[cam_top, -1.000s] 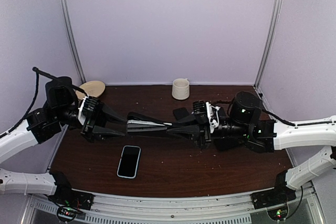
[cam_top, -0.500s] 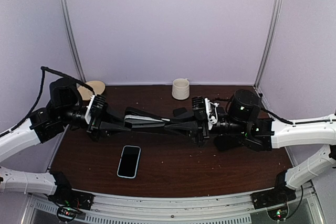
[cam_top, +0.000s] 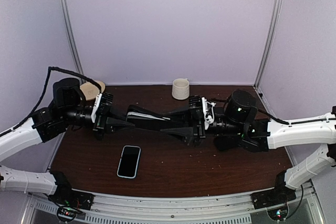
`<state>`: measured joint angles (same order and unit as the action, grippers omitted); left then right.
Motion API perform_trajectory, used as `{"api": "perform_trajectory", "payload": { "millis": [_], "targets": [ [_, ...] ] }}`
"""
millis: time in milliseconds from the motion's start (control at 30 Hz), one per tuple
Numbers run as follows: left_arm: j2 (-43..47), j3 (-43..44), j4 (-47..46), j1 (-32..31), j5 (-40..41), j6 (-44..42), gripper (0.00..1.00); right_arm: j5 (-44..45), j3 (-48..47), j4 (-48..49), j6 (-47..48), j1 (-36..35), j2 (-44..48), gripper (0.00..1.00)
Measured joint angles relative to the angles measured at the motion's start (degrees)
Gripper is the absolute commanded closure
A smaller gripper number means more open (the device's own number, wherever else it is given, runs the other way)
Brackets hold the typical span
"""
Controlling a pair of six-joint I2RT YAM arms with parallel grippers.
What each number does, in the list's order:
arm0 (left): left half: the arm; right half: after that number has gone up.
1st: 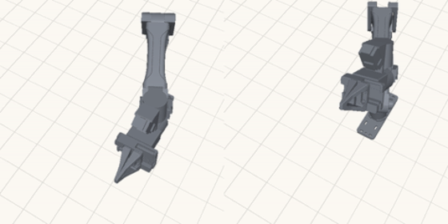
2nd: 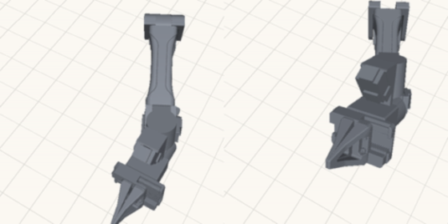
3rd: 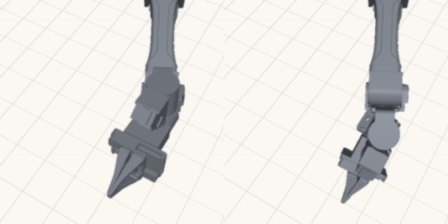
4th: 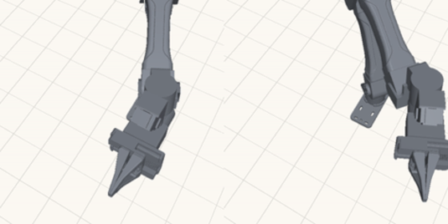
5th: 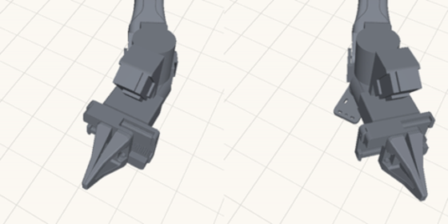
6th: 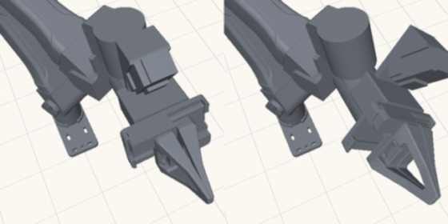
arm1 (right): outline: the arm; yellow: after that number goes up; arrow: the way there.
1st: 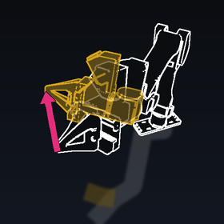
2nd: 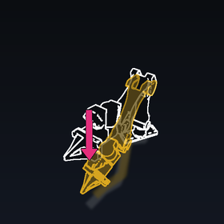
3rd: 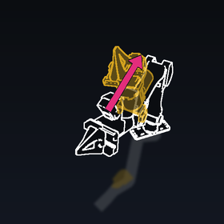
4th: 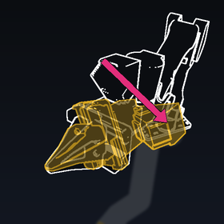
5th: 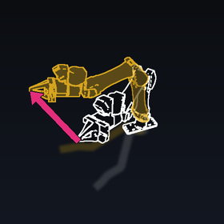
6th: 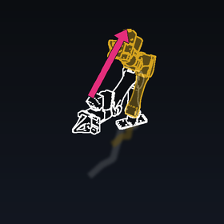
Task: Take the phone out of the phone case
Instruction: Pass from the right arm to the left, then remove the phone case from the phone.
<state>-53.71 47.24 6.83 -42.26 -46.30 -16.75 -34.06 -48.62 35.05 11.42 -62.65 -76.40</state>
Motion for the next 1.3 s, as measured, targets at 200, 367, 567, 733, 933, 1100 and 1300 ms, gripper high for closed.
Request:
{"api": "perform_trajectory", "payload": {
  "millis": [200,367,567,733,933,1100,1300],
  "targets": [
    [-0.35,-0.37,3.56,-0.11,2.91,-2.73,1.00,-0.33,1.03,-1.20,-4.55,-0.63,0.26,0.17],
    [-1.99,-0.37,5.77,-1.38,5.25,-4.46,1.00,2.99,0.98,-10.97,-8.33,-1.40,2.64,0.01],
    [-5.07,-0.35,9.09,-4.37,7.21,-6.08,1.00,10.78,-0.59,-22.45,-12.31,-2.19,6.03,0.01],
    [-6.21,-0.35,11.10,-6.34,7.52,-7.19,1.00,16.55,-1.64,-25.92,-14.73,-3.17,6.47,0.06],
    [-7.06,-0.35,11.45,-7.67,7.28,-7.82,1.00,20.02,-4.39,-28.17,-15.96,-4.61,5.55,0.14],
    [-7.65,-0.35,11.82,-8.24,7.06,-8.09,1.00,19.26,-8.11,-29.33,-15.74,-5.42,2.93,0.21],
    [-7.76,-0.35,12.68,-8.59,7.04,-8.22,1.00,19.04,-12.13,-32.06,-15.26,-6.32,-1.27,0.42]
  ]
}}
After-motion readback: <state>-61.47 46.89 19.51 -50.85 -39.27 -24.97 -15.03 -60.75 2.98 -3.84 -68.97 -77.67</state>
